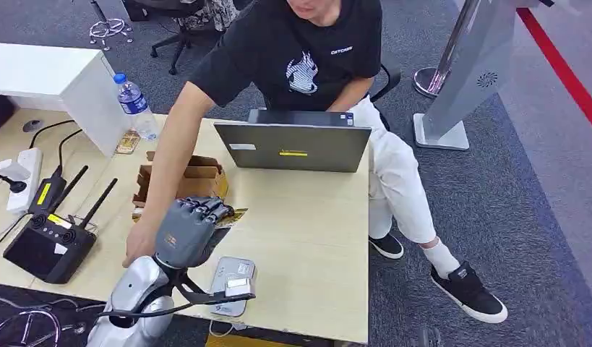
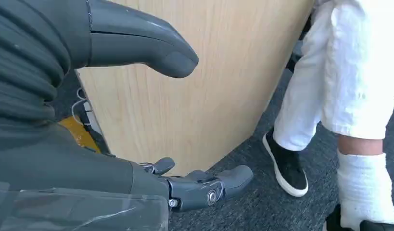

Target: Pass the card to the sensor for recognition and then transmit it.

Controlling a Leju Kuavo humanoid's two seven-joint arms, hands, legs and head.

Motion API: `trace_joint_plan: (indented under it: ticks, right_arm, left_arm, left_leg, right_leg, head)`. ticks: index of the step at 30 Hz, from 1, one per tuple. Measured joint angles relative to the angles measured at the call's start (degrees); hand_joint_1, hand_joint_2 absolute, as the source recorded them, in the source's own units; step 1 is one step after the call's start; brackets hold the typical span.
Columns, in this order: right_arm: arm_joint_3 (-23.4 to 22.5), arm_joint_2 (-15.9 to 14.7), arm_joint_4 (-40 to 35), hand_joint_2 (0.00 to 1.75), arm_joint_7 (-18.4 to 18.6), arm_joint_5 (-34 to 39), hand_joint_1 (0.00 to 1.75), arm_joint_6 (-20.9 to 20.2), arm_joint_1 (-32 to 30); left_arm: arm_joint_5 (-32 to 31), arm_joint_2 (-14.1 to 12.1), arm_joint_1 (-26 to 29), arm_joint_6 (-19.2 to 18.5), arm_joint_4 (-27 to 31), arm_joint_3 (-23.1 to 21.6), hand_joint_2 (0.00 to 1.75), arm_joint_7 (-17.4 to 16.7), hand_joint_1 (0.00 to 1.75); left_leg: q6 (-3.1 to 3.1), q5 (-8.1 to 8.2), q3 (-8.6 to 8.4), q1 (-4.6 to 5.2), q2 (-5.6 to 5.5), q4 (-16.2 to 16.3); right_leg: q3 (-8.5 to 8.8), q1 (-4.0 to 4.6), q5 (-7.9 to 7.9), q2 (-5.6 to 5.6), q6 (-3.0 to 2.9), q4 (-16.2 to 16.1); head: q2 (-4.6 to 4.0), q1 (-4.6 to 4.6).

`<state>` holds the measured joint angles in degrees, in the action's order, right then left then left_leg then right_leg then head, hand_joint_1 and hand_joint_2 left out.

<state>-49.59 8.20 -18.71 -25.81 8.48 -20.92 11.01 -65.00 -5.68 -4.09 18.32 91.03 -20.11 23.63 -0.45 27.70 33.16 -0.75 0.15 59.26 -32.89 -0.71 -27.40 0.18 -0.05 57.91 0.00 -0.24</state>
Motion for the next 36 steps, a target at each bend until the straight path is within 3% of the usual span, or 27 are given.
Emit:
trace_joint_plan:
  ticks: [10,18,36]
  right_arm:
    - [0.24,-0.33,0.0,1.75,0.02,0.09,0.0,0.04,0.04]
    - [0.54,-0.63,0.0,1.75,0.07,0.07,0.0,0.04,0.22]
    - [0.94,-0.76,0.02,1.75,0.44,0.02,0.0,0.09,0.62]
  left_arm:
    - [1.31,-5.54,-0.09,-3.32,-3.94,-7.27,1.75,-1.9,1.75]
    - [4.48,-10.66,-0.46,-6.36,-6.82,-10.23,1.75,-2.4,1.75]
    - [7.52,-15.78,-2.01,-9.44,-9.57,-12.7,1.75,-3.21,1.75]
  left_leg:
    - [0.0,0.0,0.0,0.0,0.0,0.0]
    - [0.0,0.0,0.01,-0.01,0.0,-0.01]
    - [-0.01,-0.01,0.02,-0.01,0.0,-0.01]
  right_leg:
    - [0.0,0.0,0.0,0.01,0.0,0.0]
    - [-0.01,0.0,0.0,0.01,0.0,0.01]
    - [-0.02,0.0,0.0,0.01,-0.01,0.02]
  head:
    - [0.0,0.02]
    - [0.0,0.02]
    - [0.0,0.02]
